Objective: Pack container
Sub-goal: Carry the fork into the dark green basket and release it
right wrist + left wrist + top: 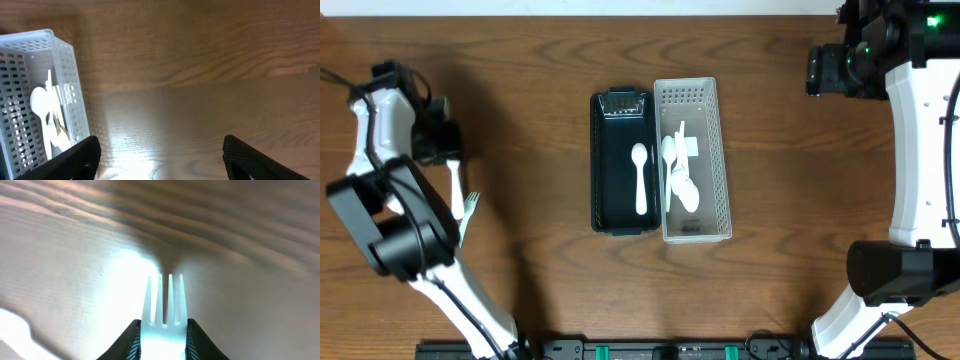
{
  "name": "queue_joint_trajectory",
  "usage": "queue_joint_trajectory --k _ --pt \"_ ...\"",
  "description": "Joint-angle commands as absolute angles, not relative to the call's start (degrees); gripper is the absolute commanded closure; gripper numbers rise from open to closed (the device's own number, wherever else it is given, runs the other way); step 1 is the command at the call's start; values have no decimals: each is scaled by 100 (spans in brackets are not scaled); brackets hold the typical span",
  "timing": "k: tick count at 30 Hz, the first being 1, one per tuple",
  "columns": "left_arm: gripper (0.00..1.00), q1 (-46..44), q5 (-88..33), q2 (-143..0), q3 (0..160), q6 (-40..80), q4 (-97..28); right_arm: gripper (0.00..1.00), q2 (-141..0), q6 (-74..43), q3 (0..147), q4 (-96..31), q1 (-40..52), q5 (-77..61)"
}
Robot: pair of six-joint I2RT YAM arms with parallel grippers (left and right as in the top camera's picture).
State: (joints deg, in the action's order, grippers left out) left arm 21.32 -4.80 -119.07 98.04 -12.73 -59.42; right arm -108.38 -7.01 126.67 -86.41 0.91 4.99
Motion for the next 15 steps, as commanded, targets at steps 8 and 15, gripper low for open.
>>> queue_joint_trajectory --k 8,15 --pt "94 -172 -558 -9712 9891 -239 -6493 16 -10866 -602 12669 -8615 38 578" --pt "94 -1826 -558 -9754 9889 1074 -6368 14 -10866 -202 12669 -8643 38 582"
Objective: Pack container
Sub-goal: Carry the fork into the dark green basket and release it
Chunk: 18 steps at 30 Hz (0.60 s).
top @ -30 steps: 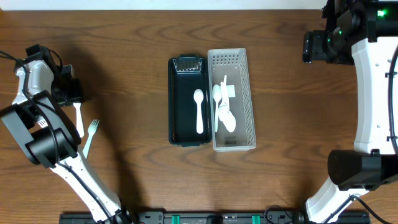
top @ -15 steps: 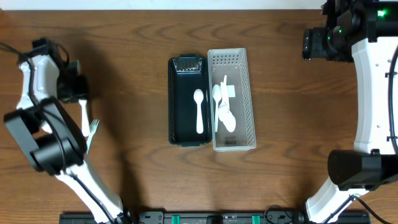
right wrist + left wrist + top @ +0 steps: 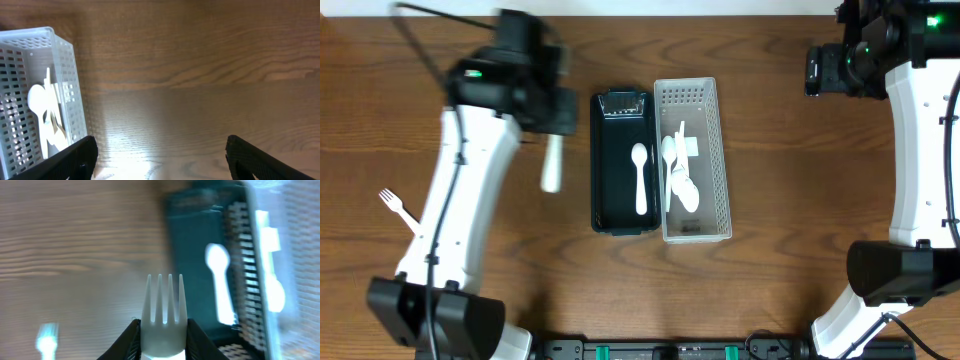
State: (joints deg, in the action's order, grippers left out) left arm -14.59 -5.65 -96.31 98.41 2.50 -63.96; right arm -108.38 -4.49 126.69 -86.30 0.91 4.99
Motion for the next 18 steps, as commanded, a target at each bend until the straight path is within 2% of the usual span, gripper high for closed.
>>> queue_joint_trajectory --k 1,6,15,17,18 --pt "94 -1984 -558 -9824 9889 1184 -6316 14 -10866 -172 12669 -8641 38 585" --pt "94 -2383 -558 -10221 9885 1584 -6082 12 -10866 10 12669 -8654 -3 582" --pt "94 -2436 -561 -11268 9880 1662 -5948 12 -10866 5 12667 -8722 -36 558" --pt "93 -2453 -561 -11511 9880 1662 -5953 12 -10866 5 12667 -8739 -36 558" --pt "87 -2458 -561 -11598 9880 1662 -5951 12 -10866 5 12667 -8746 -36 558"
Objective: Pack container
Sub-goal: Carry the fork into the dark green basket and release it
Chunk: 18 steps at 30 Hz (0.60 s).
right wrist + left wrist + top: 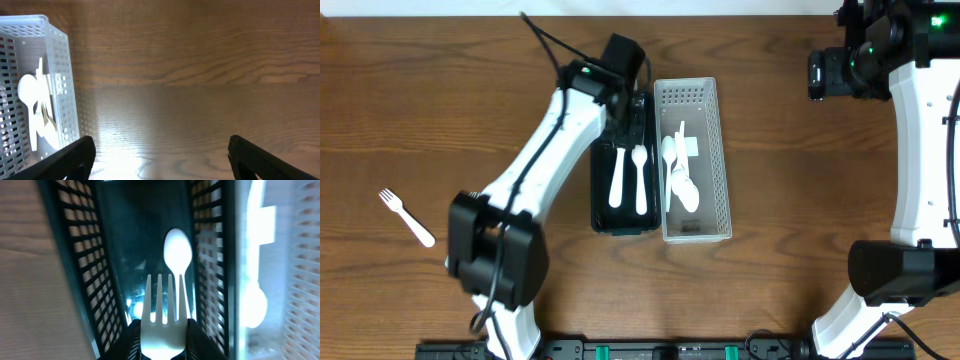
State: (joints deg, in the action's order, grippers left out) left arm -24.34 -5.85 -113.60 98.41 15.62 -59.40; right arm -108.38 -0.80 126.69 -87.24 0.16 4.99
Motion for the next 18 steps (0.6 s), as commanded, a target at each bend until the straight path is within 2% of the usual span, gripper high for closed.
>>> queue_joint_trajectory --k 1,2,6,14,18 --pt "75 -2458 -561 -11701 9880 1662 -5948 12 -10866 5 12667 -8753 -36 558" --pt "69 -2458 -561 -11769 9880 1662 -5951 12 -10866 5 12667 -8759 -36 558" --pt "66 -2456 -552 -11852 9883 1505 -5931 12 -10866 5 12667 -8792 -36 558" --pt "57 -2456 -377 -11194 10261 191 -6235 12 -10866 8 12667 -8809 -36 561" --pt "42 -2440 78 -10350 10516 -670 -6858 12 -10866 8 12667 -8805 -36 561"
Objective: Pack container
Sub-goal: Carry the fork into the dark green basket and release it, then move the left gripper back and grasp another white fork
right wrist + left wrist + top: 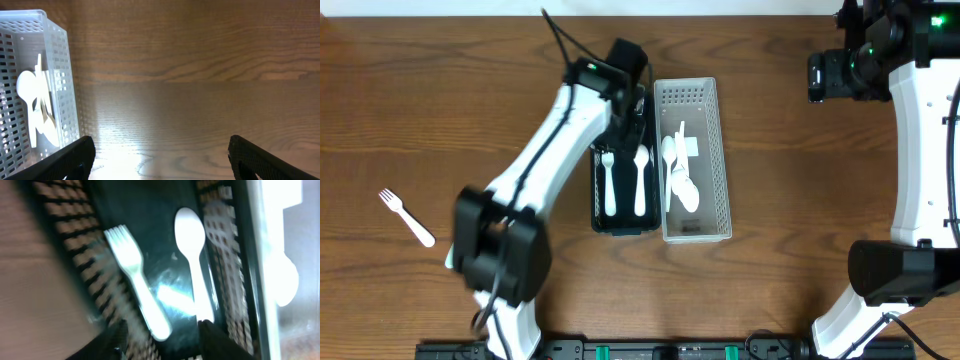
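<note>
The dark slotted container (598,120) stands mid-table and holds a white fork (135,295) lying beside a white spoon (192,255). My left gripper (165,347) hovers over the container's far end (624,100). It is open, and the fork lies free below it. Against the container's right side is the white basket (722,150) with several white spoons (37,105). A second white fork (405,217) lies on the table at the far left. My right gripper (160,165) is open over bare wood at the far right (817,75).
The brown wooden table (800,200) carries only the two containers and the loose fork. My left arm slants from the front edge up to the dark container. The right arm stands along the right edge.
The fork that my left gripper held over the dark container now lies in it, left of the spoon. The left gripper has opened. The right arm has not moved.
My left gripper was shut on a white fork at the table's far left, another fork lying beside it. Then it held the fork just left of the dark container, then over the container. Now the fork lies inside and the gripper is open.
</note>
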{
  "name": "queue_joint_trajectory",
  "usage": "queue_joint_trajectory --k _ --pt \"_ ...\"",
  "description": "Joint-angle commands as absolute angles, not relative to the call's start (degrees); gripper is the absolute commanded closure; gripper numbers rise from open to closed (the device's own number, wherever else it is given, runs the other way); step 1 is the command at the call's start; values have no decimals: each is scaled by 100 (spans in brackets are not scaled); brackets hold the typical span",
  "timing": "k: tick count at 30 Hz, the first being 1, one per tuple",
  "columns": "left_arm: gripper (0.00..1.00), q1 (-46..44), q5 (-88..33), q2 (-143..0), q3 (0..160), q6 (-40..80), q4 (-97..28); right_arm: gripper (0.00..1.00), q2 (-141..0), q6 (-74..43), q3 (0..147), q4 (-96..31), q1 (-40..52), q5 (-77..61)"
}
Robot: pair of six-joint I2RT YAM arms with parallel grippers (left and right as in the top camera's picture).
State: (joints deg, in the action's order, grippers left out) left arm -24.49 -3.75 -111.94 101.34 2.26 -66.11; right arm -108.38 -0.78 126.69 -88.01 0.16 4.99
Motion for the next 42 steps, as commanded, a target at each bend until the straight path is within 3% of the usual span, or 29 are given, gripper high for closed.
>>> queue_joint_trajectory --k 1,4,12,17,24,33,42 --pt "39 -2418 252 -10130 10519 -873 -6993 12 -10866 8 12667 -8805 -36 561" --pt "30 -2150 904 -9456 10519 -1339 -7526 12 -10866 8 12667 -8803 -38 561" --pt "29 -93 945 -8873 10418 -1372 -7843 12 -10866 10 12667 -8807 -38 580" --pt "29 1111 895 -8984 9852 -1372 -7360 11 -10866 12 12667 -8799 -38 582" --pt "29 2344 -73 -8986 8005 -1828 -5846 11 -10866 10 12667 -8764 -36 580" --pt "26 2602 -95 -8995 5894 -2285 -3533 11 -10866 5 12667 -8593 -36 580" --pt "22 2602 -104 -9535 5544 -2532 -2974 11 -10866 8 12667 -8565 -36 580"
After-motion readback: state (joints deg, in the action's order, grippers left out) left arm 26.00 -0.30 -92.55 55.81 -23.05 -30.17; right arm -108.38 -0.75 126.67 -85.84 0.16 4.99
